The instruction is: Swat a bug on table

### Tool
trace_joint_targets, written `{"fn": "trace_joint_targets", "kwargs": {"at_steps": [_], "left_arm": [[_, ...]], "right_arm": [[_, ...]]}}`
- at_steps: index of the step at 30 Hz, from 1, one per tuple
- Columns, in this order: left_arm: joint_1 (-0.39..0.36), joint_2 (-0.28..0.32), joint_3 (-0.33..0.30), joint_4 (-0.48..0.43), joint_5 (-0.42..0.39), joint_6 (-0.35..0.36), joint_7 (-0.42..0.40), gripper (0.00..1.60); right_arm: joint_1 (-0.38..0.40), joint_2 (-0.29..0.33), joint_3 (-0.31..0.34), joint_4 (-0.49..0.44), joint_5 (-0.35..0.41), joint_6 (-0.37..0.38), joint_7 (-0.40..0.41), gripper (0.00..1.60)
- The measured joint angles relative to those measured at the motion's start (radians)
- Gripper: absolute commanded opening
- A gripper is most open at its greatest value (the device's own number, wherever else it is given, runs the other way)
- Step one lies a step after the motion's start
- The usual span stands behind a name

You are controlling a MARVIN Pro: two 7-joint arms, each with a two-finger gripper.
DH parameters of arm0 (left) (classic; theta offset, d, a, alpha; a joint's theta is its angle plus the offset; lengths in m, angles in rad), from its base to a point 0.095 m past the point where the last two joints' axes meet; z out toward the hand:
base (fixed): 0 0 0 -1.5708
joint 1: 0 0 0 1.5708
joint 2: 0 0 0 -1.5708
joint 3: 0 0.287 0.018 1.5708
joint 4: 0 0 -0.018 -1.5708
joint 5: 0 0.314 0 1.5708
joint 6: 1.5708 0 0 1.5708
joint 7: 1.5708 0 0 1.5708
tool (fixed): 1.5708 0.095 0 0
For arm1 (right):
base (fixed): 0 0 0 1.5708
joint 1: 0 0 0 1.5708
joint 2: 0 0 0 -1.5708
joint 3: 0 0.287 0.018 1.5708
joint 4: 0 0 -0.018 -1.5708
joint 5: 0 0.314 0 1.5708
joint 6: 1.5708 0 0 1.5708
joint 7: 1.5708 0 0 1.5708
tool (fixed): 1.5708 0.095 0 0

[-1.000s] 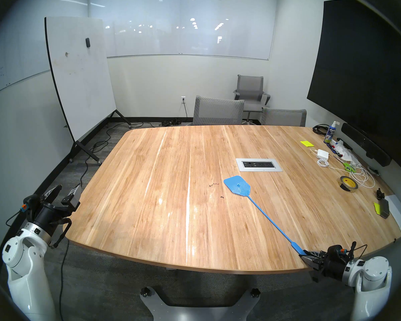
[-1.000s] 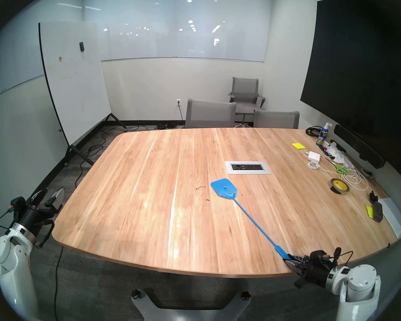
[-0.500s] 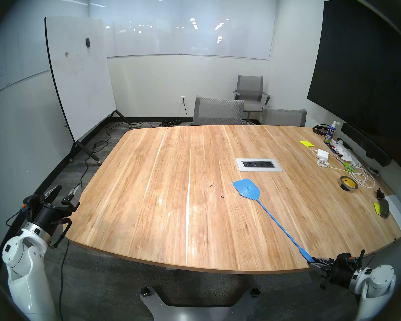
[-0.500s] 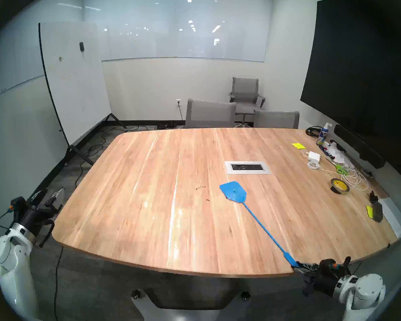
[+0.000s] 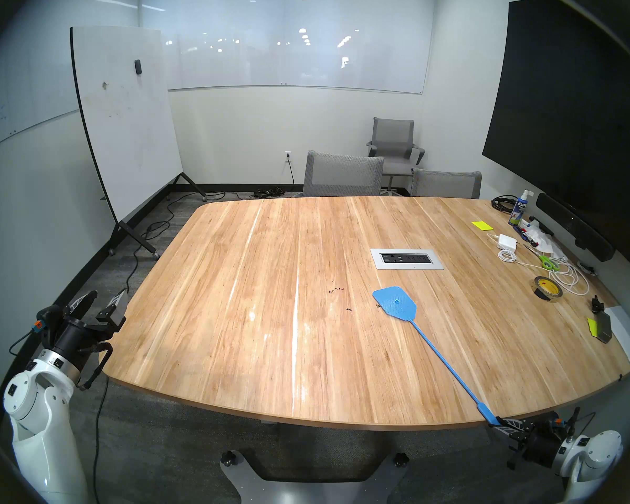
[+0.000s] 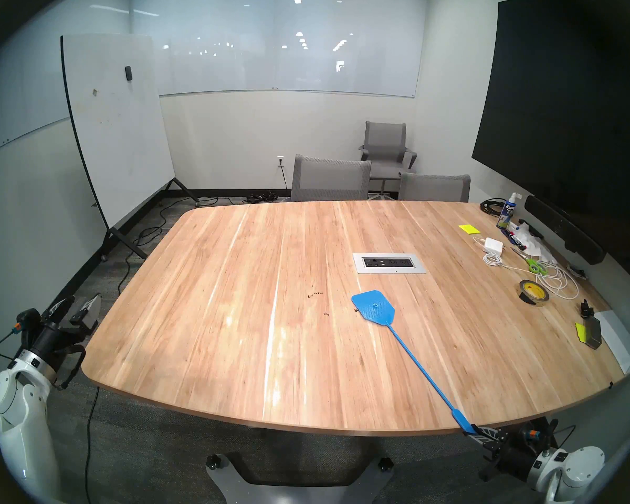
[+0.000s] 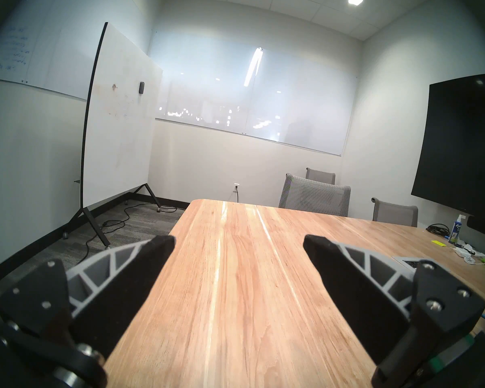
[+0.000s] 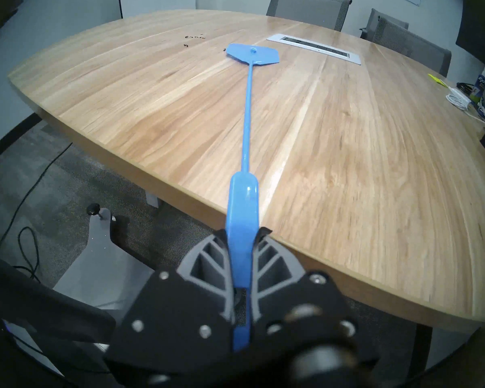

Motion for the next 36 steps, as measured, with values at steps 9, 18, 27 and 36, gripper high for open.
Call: {"fn": "trace_joint_targets", "kwargs": {"at_steps": [9, 18, 27, 36], "left_arm": [[-0.001, -0.002, -0.001, 0.0, 0.002, 0.001, -0.002, 1.6], [-0.003, -0.003, -0.002, 0.0, 0.003, 0.002, -0.003, 1.6], [-0.004, -0.005, -0.003, 0.0, 0.005, 0.003, -0.005, 1.6], [-0.005, -0.006, -0.004, 0.0, 0.006, 0.004, -0.006, 1.6]], "right_arm": [[-0.017, -0.025, 0.017, -0.01, 0.001, -0.014, 0.007, 0.0], [-0.024, -0.036, 0.033, -0.01, 0.002, -0.022, 0.017, 0.0], [-0.024, -0.039, 0.047, -0.007, 0.002, -0.024, 0.025, 0.0], [-0.018, -0.04, 0.052, -0.008, 0.001, -0.023, 0.027, 0.0]]}}
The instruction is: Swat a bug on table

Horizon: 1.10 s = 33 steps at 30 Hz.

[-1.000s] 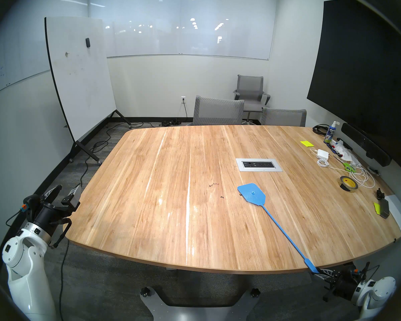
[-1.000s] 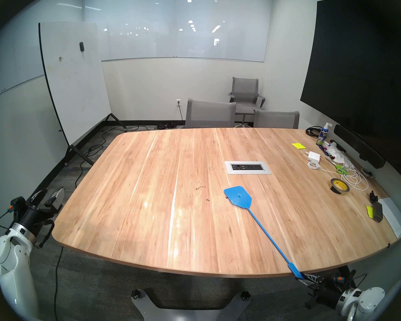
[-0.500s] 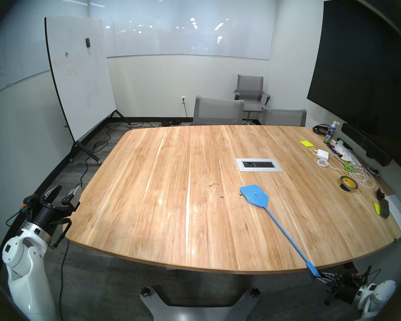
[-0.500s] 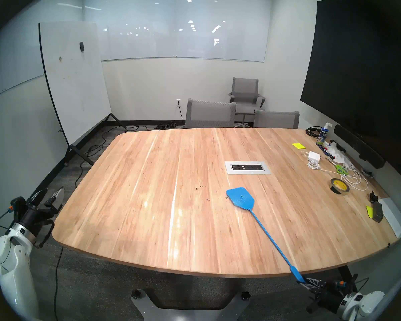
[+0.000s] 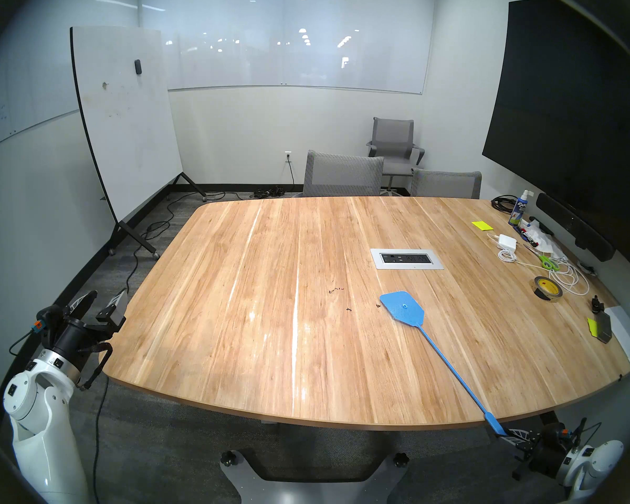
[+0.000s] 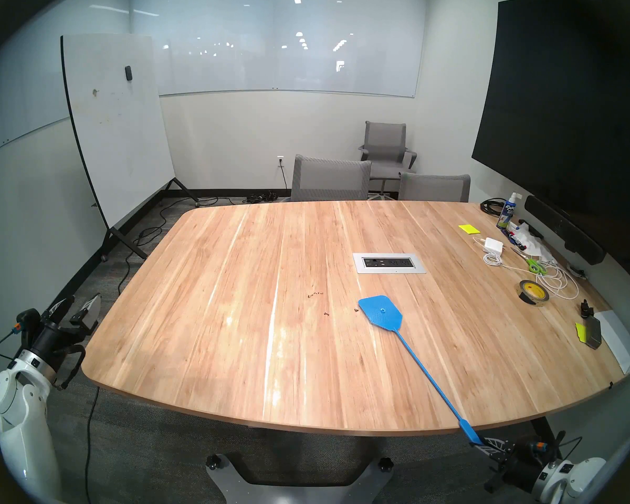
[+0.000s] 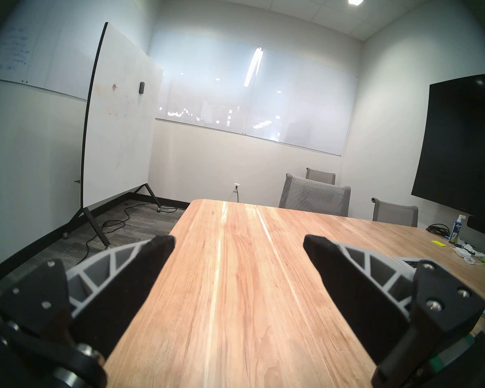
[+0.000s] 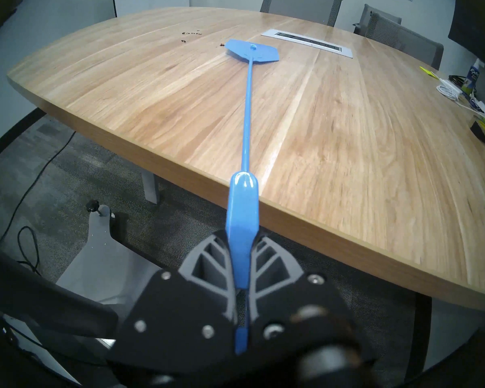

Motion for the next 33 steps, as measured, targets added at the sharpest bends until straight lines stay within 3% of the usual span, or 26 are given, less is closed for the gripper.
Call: {"fn": "trace_joint_targets", "kwargs": {"at_steps": [18, 19, 20, 21, 33], "left_arm": [[-0.003, -0.003, -0.002, 0.0, 0.003, 0.002, -0.003, 1.6], [-0.003, -0.003, -0.002, 0.0, 0.003, 0.002, -0.003, 1.6], [-0.003, -0.003, -0.002, 0.0, 0.004, 0.002, -0.003, 1.6], [-0.003, -0.004, -0.002, 0.0, 0.004, 0.002, -0.003, 1.6], [-0.005, -0.006, -0.003, 0.0, 0.006, 0.003, -0.006, 1.6]], "right_arm": [[-0.009, -0.022, 0.021, -0.014, 0.0, -0.001, -0.002, 0.0], [-0.01, -0.024, 0.022, -0.015, 0.0, -0.003, -0.002, 0.23], [-0.011, -0.027, 0.023, -0.017, 0.0, -0.005, -0.003, 0.78], [-0.012, -0.03, 0.023, -0.02, 0.0, -0.008, -0.003, 1.6], [-0.012, -0.049, 0.024, -0.045, -0.002, -0.015, -0.019, 1.6]]}}
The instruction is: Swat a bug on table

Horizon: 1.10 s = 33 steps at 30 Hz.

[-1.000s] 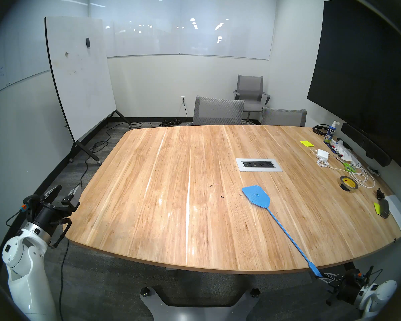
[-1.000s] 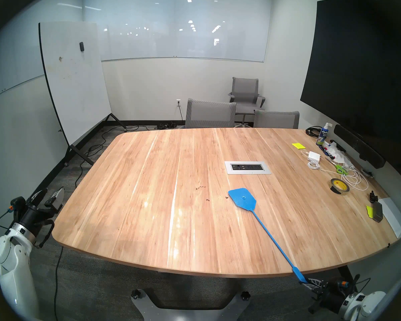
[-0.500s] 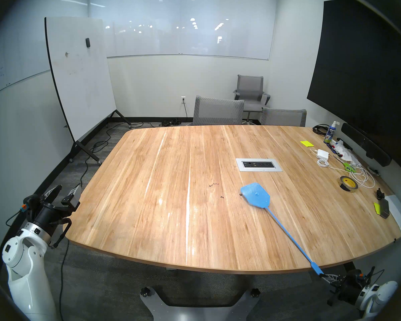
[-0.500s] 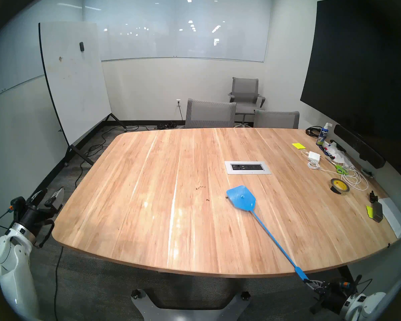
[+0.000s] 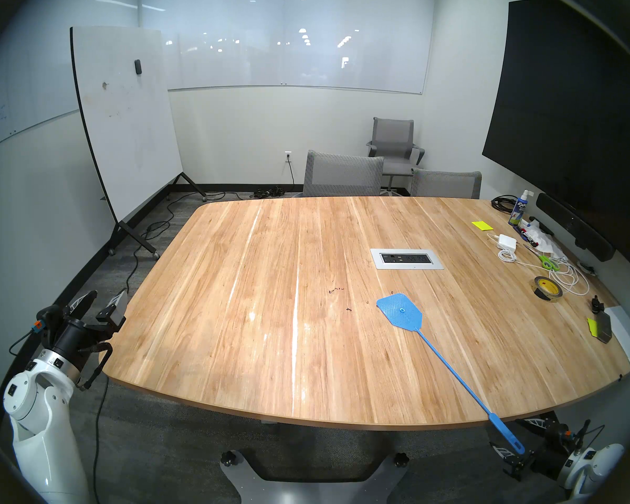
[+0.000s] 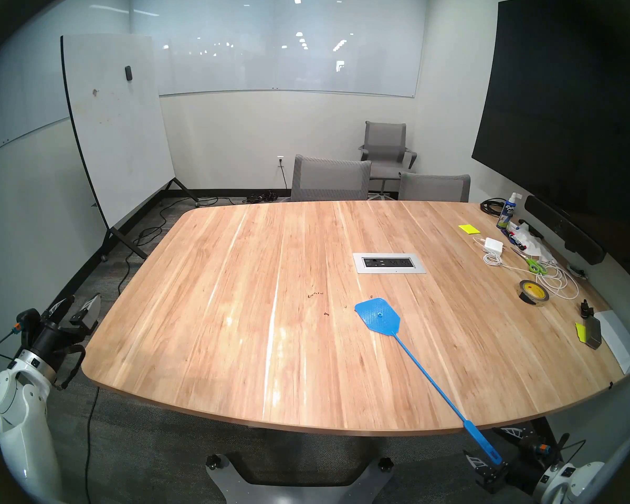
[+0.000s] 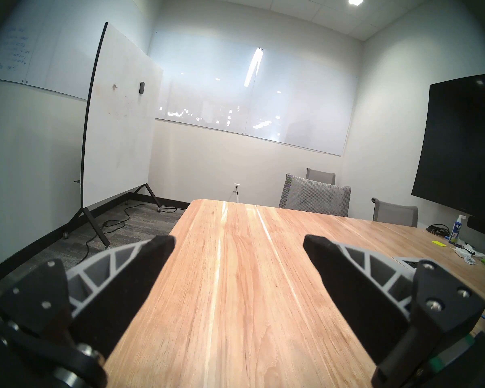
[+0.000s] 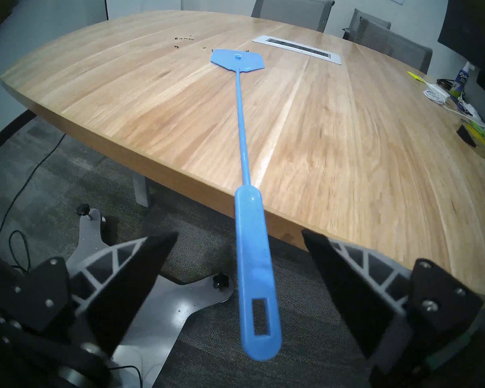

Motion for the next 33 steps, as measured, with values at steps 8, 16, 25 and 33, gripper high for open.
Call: {"fn": "trace_joint_targets", "kwargs": {"at_steps": [8, 16, 25, 33], "left_arm": [[-0.001, -0.001, -0.001, 0.0, 0.002, 0.001, -0.002, 1.6], [-0.003, -0.003, -0.002, 0.0, 0.004, 0.001, -0.004, 1.6], [-0.005, -0.004, -0.003, 0.0, 0.006, 0.002, -0.006, 1.6], [-0.006, -0.006, -0.004, 0.0, 0.007, 0.003, -0.008, 1.6]], "right_arm": [[0.0, -0.01, 0.03, -0.02, 0.024, -0.006, 0.002, 1.6], [-0.023, -0.041, 0.101, -0.056, 0.109, -0.036, 0.045, 1.6], [-0.039, -0.082, 0.216, -0.073, 0.272, -0.043, 0.095, 1.6], [-0.03, -0.092, 0.291, -0.033, 0.405, 0.031, 0.119, 1.6]]}}
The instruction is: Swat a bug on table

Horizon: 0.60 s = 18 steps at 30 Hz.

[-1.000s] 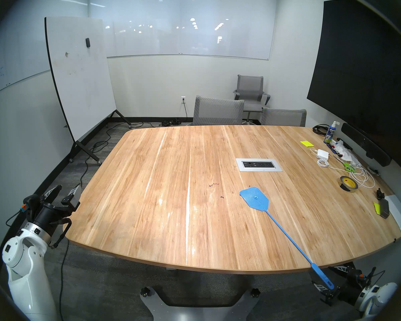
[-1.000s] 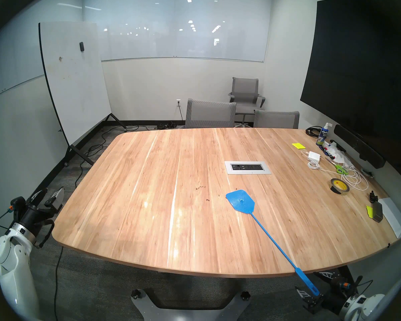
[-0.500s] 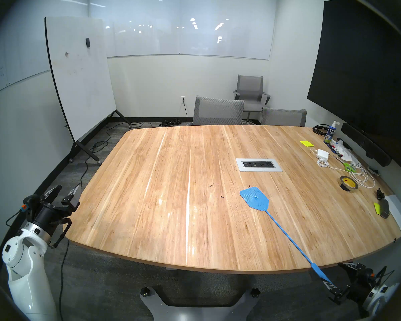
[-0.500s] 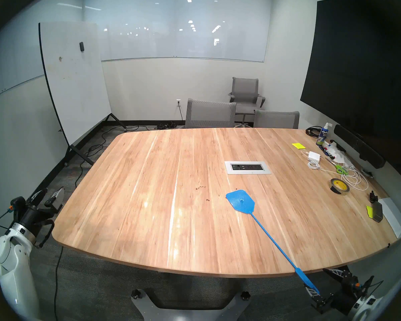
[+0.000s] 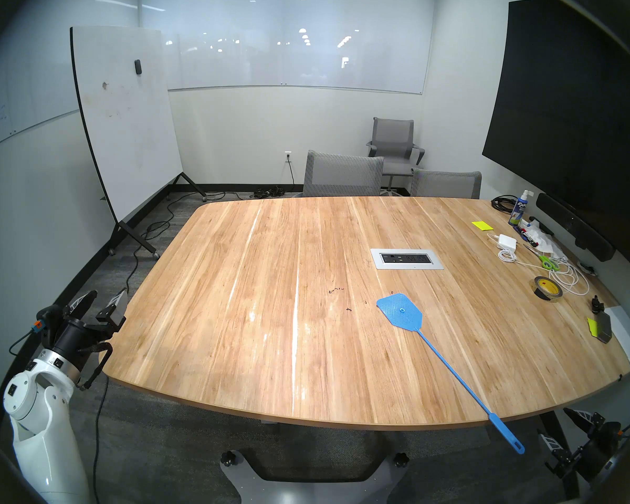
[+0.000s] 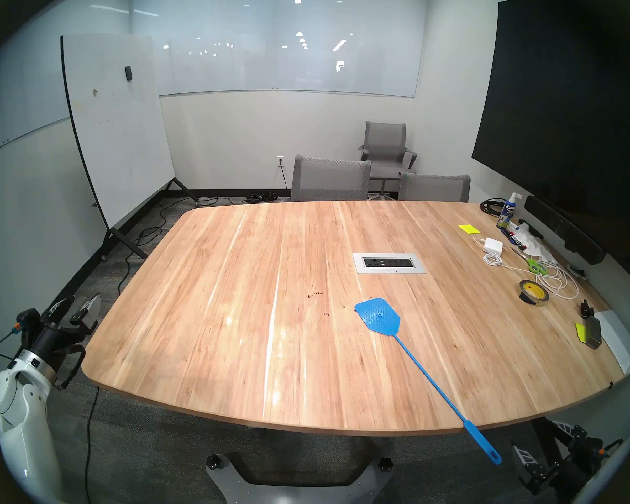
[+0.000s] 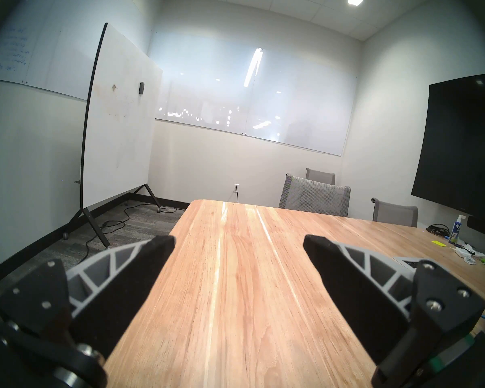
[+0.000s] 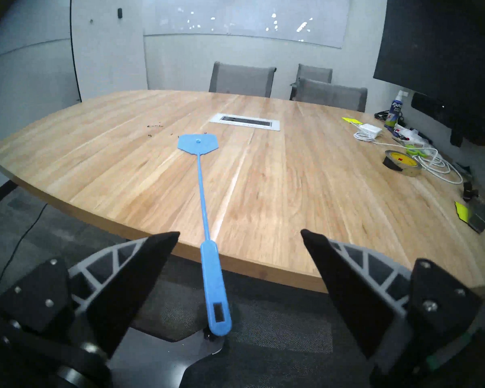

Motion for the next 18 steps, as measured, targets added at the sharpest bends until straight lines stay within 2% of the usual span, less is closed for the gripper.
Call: {"fn": "trace_joint_targets", "kwargs": {"at_steps": [11, 18], "left_arm": [[-0.002, -0.002, -0.001, 0.0, 0.003, 0.001, -0.002, 1.6], [-0.003, -0.003, -0.002, 0.0, 0.004, 0.003, -0.004, 1.6]], "right_arm": [[0.045, 0.022, 0.03, 0.09, 0.073, 0.153, -0.022, 1.6], [0.042, -0.002, 0.057, 0.066, 0.102, 0.187, -0.009, 1.6]]}}
